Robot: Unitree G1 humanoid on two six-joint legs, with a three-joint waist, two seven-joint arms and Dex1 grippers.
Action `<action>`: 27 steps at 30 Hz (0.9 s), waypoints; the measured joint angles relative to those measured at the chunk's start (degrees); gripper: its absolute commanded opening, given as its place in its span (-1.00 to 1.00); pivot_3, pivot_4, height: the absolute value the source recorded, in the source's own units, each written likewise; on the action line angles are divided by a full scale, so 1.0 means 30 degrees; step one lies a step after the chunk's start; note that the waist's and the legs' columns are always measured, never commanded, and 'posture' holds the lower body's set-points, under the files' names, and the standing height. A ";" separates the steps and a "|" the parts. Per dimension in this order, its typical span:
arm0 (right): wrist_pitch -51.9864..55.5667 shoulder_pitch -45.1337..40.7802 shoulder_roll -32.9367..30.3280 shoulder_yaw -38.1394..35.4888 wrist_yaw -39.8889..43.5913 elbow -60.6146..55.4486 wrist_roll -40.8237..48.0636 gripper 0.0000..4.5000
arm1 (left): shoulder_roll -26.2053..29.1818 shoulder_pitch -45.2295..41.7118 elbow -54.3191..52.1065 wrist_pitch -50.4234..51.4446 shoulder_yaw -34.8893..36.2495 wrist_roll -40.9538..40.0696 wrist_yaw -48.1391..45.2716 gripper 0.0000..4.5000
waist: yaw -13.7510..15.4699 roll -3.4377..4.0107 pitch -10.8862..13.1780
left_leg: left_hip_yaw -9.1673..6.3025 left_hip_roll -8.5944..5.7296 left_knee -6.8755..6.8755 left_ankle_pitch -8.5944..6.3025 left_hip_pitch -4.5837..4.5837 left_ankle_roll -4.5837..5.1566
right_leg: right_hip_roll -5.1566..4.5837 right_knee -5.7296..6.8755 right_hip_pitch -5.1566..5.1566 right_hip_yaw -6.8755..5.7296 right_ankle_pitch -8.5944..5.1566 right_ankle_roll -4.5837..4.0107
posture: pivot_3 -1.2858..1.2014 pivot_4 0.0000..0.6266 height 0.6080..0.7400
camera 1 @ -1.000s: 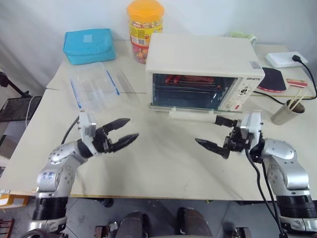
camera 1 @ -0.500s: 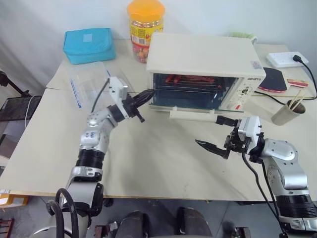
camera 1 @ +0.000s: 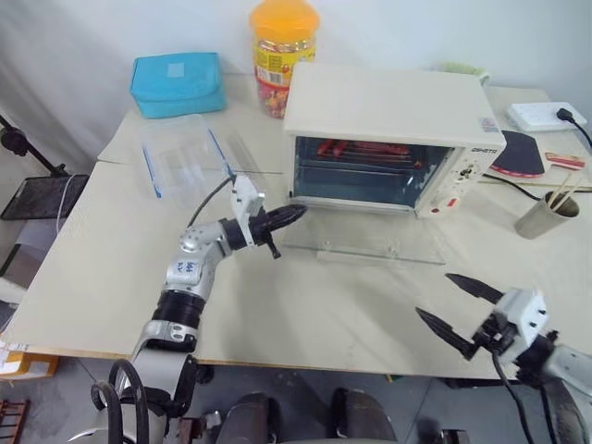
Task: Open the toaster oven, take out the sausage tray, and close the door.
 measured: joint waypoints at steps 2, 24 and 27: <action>0.0002 0.0248 -0.0028 -0.0869 -0.0343 -0.0156 0.0025 1.00 | 0.0011 0.0549 -0.0254 0.0002 -0.0474 0.0251 -0.0233 -0.99 | -0.0037 0.0003 -0.0002 | 0.0010 0.0014 0.0000 0.0001 0.0014 -0.0002 | 0.0005 0.0009 -0.0003 0.0016 0.0000 0.0000 | 0.03 -0.52 1.00; 0.3239 -1.6287 -0.0067 1.1027 -0.8112 0.4107 -1.0543 1.00 | 0.1790 0.6569 -0.8833 0.2943 0.1420 -0.1388 0.1111 0.23 | -0.0551 0.0015 -0.0008 | -0.0043 0.0011 0.0057 -0.0001 -0.0068 -0.0001 | -0.0035 0.0044 -0.0048 -0.0020 -0.0004 -0.0011 | 0.03 -0.52 1.00; 0.1648 -1.8281 0.0403 1.2299 -0.9494 0.6829 -1.3028 1.00 | 0.1957 0.7124 -0.9944 0.3091 0.1839 -0.1716 0.1576 0.62 | -0.0537 0.0016 -0.0009 | -0.0075 0.0026 0.0035 0.0001 -0.0070 -0.0006 | -0.0021 0.0047 -0.0047 -0.0056 -0.0007 -0.0017 | 0.03 -0.52 1.00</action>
